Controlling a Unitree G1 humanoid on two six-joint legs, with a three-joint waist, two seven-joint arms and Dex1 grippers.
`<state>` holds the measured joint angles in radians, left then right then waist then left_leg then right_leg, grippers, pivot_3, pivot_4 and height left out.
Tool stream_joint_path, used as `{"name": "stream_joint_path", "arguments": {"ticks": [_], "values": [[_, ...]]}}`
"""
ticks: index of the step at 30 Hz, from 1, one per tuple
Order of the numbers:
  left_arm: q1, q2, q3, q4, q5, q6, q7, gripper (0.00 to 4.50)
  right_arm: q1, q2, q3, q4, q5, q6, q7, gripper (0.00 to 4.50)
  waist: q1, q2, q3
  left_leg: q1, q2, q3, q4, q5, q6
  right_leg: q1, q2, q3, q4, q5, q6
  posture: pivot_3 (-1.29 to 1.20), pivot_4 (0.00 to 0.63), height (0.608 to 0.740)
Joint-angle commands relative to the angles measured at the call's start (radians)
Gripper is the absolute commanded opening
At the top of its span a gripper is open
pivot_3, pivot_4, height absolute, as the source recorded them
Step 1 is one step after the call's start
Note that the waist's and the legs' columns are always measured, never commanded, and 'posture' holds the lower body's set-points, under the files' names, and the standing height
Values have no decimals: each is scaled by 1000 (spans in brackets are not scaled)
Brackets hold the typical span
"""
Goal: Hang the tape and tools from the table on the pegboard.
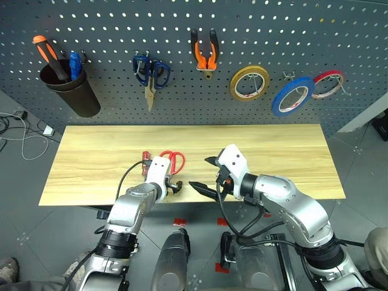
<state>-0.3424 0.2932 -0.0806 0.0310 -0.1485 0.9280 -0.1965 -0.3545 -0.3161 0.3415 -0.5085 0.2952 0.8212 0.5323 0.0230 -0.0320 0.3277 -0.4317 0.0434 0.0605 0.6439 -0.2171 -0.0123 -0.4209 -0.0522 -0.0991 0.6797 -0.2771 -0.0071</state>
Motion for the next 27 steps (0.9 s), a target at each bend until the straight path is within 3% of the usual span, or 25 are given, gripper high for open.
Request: {"name": "stream_joint_path", "arguments": {"ticks": [1,13,22,27], "values": [[16,-23,-1,67,5,50,1,3919,-9,-21,-30,-36,30,11,24,4500,0,0,0,0,0,0,0,0,0,0,0,0,0,0,0,-11,337,740],[-1,-19,57,86,3,75,-18,441,-11,-141,-23,-69,37,39,73,4500,-1,0,0,1,0,0,0,0,0,0,0,0,0,0,0,-31,324,740],[51,-8,97,-40,-14,4,-53,302,6,-249,32,-143,5,-20,113,4500,-2,0,-1,0,0,1,0,0,0,0,0,0,-1,0,0,-46,313,740],[172,55,67,-224,83,-290,-36,302,25,-301,5,-166,-24,-80,121,4500,-6,-1,0,-1,0,0,-1,1,-2,-1,0,0,-2,0,0,-58,303,740]]}}
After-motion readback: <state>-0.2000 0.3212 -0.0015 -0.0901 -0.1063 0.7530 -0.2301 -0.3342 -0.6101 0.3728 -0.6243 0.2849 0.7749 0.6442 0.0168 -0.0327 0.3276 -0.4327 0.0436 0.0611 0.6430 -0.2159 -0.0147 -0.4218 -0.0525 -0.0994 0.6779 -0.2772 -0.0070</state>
